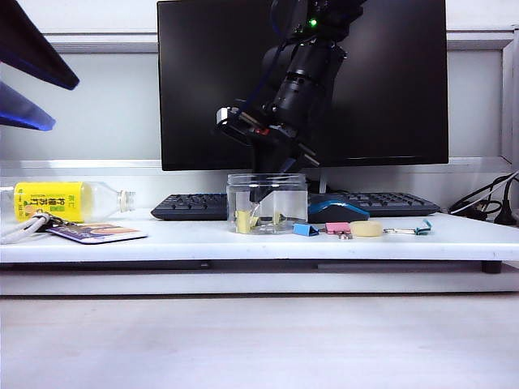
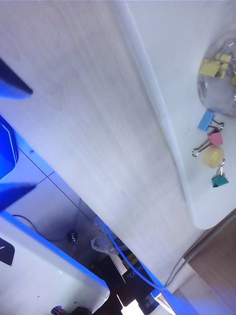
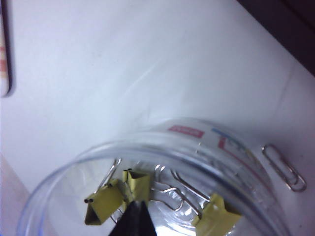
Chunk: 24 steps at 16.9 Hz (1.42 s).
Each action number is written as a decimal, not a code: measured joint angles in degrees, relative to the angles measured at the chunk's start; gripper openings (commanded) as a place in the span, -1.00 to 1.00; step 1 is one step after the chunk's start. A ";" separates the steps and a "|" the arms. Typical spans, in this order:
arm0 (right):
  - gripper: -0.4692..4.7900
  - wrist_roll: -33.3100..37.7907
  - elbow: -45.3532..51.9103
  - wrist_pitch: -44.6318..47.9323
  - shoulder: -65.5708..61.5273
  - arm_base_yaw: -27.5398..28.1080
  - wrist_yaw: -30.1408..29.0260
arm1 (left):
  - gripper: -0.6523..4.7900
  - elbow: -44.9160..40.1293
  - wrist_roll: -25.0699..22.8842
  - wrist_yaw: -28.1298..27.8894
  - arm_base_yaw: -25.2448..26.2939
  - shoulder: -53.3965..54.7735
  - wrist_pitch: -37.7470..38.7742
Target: Take the clips out of the round transparent plastic box and place them on the table.
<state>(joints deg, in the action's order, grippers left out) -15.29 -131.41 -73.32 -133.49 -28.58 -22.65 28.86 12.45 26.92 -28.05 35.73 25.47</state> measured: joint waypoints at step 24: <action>-0.83 0.02 0.00 -1.03 0.00 0.00 -1.44 | 0.08 0.00 -0.20 0.00 0.00 0.00 0.02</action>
<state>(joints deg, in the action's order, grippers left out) -15.27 -131.41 -74.35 -133.49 -28.58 -24.10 28.86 12.25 26.92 -28.05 35.73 25.50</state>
